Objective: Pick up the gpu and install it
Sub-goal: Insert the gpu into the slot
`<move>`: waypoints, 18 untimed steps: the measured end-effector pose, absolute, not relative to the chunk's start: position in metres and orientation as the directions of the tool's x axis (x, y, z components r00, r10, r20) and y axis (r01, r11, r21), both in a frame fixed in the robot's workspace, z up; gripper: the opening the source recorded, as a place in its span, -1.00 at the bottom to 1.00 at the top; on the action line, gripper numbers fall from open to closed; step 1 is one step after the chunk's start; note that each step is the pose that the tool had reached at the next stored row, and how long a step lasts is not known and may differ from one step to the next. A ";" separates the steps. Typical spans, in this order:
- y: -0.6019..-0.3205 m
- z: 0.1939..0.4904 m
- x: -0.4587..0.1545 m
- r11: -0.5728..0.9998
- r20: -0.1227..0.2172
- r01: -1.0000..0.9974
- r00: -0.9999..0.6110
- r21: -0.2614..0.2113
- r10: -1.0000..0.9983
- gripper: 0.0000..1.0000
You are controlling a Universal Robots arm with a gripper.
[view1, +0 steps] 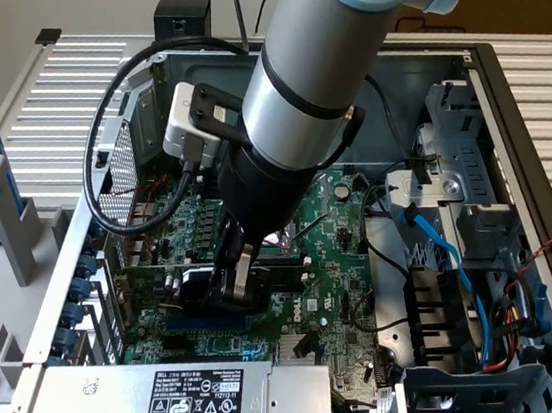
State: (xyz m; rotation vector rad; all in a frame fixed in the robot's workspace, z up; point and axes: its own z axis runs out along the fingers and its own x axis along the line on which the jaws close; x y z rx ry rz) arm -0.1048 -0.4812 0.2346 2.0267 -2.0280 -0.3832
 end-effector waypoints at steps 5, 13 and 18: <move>-0.481 0.235 -0.105 -0.001 -0.010 -0.935 -0.002 0.356 -1.000 -0.43; -0.482 0.234 -0.105 -0.001 -0.010 -0.935 -0.002 0.356 -1.000 -0.43; -0.482 0.234 -0.105 0.007 -0.010 -0.935 -0.011 0.356 -1.000 -0.43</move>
